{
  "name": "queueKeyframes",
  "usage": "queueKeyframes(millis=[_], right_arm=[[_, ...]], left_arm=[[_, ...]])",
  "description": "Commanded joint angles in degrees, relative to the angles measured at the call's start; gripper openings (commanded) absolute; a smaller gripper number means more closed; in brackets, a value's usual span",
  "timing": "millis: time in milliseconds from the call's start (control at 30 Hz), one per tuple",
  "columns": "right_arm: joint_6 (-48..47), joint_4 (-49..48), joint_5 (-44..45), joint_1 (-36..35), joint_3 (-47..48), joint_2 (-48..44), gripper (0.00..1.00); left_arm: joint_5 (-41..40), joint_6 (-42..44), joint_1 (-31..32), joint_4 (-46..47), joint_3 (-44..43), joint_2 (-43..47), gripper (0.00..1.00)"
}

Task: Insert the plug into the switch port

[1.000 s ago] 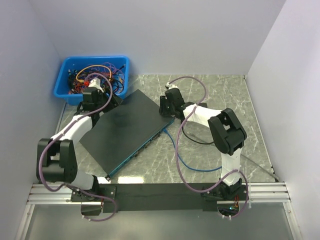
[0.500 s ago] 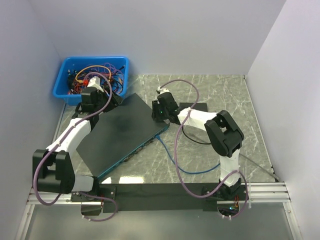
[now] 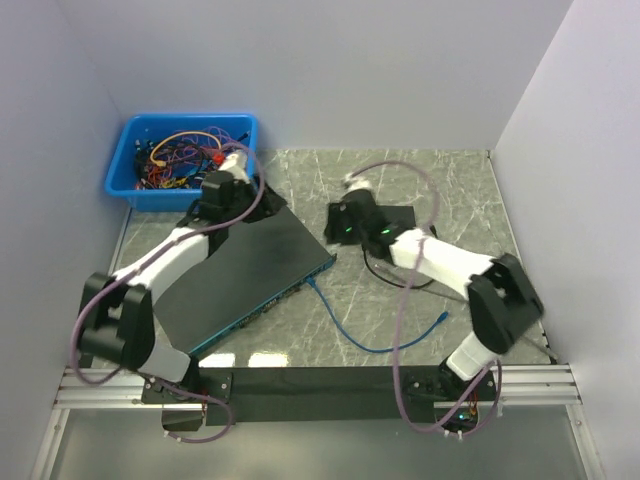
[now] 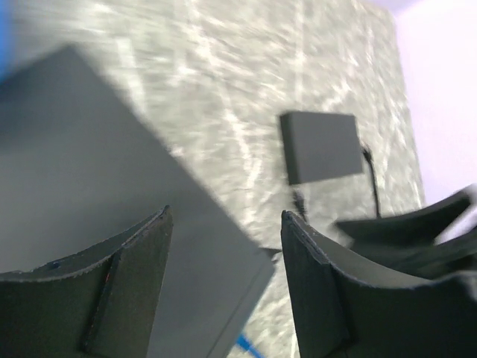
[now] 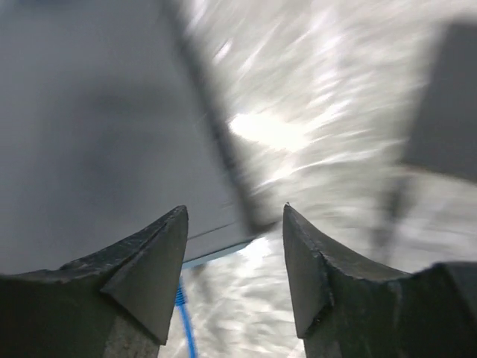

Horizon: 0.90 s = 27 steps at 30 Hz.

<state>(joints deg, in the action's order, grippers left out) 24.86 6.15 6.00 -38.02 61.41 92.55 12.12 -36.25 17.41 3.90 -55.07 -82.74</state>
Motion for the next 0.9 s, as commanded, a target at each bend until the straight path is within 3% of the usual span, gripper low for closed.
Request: queueKeyframes(millis=[0, 267, 433, 867], right_arm=[[2.90, 2.45, 6.38, 6.80, -1.99, -5.80, 0.62], [7.04, 7.29, 5.43, 23.49, -2.61, -3.79, 0.63], [8.18, 9.32, 3.67, 27.82, -1.03, 0.43, 0.63], [8.62, 9.58, -0.02, 31.95, 3.01, 8.96, 0.62]], left_arm=[[3.78, -0.75, 3.15, 5.94, -6.44, -7.49, 0.65], [6.78, 0.73, 9.13, 1.38, -28.32, -27.10, 0.64], [5.72, 2.06, 13.09, -6.96, -42.37, -39.33, 0.64], [5.63, 0.74, 17.83, -8.30, -50.05, -50.50, 0.64]])
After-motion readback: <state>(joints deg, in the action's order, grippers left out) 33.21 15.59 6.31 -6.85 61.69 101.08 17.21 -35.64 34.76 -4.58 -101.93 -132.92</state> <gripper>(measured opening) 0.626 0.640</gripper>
